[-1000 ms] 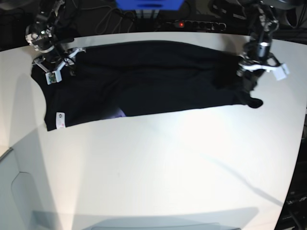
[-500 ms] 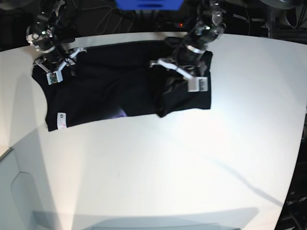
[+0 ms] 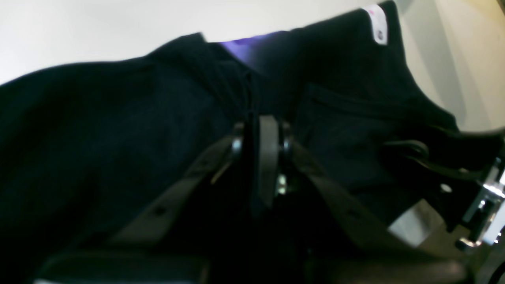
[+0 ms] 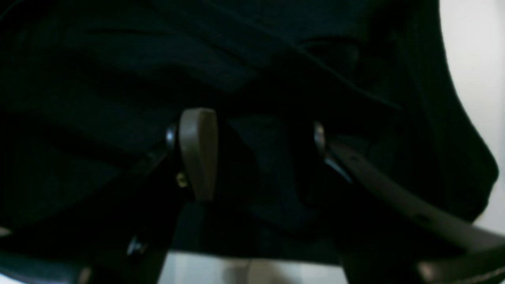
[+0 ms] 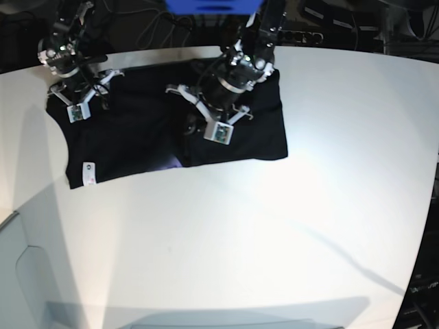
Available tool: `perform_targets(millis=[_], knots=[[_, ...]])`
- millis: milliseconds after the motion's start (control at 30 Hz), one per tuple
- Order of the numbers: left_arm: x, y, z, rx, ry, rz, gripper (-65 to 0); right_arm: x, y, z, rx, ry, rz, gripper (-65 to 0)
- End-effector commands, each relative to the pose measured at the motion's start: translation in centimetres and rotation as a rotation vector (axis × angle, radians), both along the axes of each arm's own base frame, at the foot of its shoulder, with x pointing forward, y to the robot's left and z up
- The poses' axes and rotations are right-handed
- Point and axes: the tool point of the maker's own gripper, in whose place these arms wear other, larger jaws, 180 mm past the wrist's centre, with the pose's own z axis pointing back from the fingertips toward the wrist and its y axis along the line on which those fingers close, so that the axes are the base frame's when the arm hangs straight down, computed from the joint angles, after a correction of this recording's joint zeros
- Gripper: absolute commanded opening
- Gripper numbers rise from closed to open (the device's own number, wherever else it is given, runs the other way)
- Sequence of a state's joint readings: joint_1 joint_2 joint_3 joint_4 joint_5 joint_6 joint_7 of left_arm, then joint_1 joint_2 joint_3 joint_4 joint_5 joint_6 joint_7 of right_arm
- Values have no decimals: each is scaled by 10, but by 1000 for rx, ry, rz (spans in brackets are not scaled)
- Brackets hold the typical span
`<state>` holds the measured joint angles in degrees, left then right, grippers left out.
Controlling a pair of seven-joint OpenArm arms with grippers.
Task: Fold the T-shirt properly
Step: 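Fold the strip end with the left gripper toward the right gripper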
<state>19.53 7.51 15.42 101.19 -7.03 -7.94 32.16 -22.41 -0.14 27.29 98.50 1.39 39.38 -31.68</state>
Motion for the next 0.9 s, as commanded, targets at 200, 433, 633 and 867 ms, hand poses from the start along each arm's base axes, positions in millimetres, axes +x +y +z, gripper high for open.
perform_targets(millis=[200,433,633,867], knots=[[17,-24,17,-27,-49,-2,-650,-13,2,-12,-19,80,19,-341],[10,-51,15,-25,-54,-92,-650,-13,1,-12,-21,80,20,-341],[1,-72,18,0,-91,-199,-650,-13,1,-11,-22,80,20,-341],[10,-72,12,22,-87,-211,-649,-13,1,-11,-22,80,20,-341]])
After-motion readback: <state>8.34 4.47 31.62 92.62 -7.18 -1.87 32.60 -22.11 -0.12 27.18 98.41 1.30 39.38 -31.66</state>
